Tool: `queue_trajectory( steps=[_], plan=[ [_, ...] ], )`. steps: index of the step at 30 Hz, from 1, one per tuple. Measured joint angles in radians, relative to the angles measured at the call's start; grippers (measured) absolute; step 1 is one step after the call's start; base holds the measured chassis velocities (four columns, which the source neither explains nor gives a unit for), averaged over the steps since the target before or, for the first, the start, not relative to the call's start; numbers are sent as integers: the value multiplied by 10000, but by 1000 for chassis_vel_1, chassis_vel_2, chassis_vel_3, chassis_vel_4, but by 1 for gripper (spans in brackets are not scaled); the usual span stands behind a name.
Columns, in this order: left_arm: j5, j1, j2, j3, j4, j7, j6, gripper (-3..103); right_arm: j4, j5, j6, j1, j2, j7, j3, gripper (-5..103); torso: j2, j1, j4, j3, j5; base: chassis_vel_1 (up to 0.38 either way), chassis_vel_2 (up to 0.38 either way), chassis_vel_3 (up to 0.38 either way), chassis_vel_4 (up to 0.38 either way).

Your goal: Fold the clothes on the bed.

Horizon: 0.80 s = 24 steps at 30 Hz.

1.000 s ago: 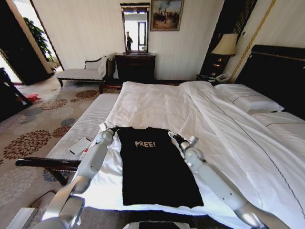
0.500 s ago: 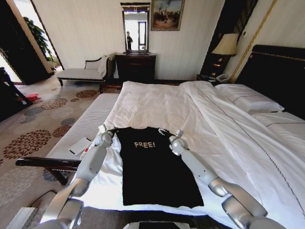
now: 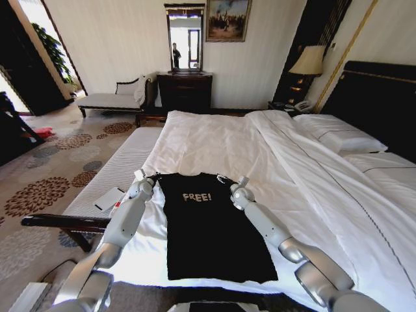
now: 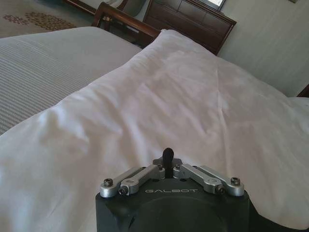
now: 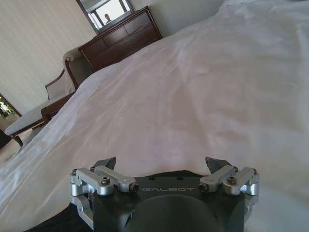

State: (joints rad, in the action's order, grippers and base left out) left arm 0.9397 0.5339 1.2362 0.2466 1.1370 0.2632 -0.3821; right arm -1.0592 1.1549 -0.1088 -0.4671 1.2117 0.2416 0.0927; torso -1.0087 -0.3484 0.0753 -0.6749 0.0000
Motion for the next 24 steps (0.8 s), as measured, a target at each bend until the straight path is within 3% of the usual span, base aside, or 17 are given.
queue_trajectory(
  steps=[10,14,17,19,21,24],
  plan=[
    [8,-39,10,-32,15,-2,2,2,1188,-299,-193,192,300,-27,-1,103,0,1,-1,0,1,0,0,0,0],
    [8,-33,9,-32,19,0,2,2,1361,-233,-245,226,354,-60,-61,100,0,1,-2,-1,-1,0,0,0,0],
    [5,-34,13,-32,25,9,2,2,1382,80,-309,232,329,-104,-126,85,0,1,0,-1,0,0,0,0,0],
    [1,-37,17,-32,25,12,2,2,1364,162,-321,232,316,-117,-146,85,0,1,0,-1,1,0,0,0,0],
    [-4,-45,34,-32,25,13,3,2,1261,323,-329,201,277,-172,-180,74,0,1,0,-1,0,0,0,0,0],
    [-14,-51,48,-32,25,14,2,2,1161,451,-331,148,243,-244,-202,74,1,1,-2,-1,1,0,0,0,0]
  ],
)
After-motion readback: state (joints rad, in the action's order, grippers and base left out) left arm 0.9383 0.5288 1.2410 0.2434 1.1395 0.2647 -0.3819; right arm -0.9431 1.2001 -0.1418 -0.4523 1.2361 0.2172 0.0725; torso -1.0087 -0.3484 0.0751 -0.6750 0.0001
